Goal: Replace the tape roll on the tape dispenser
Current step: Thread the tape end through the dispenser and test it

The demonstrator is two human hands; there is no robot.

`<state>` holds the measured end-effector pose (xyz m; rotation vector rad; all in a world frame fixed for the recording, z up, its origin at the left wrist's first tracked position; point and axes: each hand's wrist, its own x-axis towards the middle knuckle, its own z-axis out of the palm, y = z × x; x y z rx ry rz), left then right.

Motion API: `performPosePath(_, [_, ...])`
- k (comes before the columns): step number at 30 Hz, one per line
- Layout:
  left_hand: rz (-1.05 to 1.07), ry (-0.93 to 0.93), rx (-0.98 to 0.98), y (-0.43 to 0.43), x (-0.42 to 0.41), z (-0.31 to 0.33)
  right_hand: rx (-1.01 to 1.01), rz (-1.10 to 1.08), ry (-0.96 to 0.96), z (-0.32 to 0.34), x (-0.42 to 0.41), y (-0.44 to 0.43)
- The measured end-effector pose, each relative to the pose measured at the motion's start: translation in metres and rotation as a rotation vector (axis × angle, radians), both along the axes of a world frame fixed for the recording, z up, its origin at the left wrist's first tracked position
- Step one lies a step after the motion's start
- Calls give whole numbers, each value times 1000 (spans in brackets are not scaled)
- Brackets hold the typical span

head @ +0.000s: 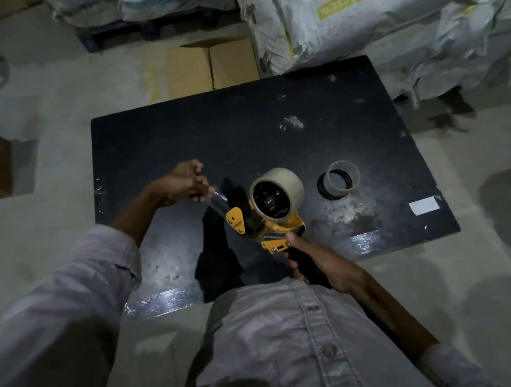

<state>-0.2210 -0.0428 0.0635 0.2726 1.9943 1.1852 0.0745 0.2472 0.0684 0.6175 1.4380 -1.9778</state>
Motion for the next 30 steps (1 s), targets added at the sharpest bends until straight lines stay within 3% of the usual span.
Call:
performPosePath(6, [-65, 37, -5, 4, 1, -5, 151, -7, 110, -4, 18, -18])
performPosePath(19, [-215, 461, -150, 58, -3, -14, 423, -44, 154, -56, 21, -36])
performPosePath(30, [-213, 419, -133, 77, -49, -56, 377, -162, 123, -54, -14, -27])
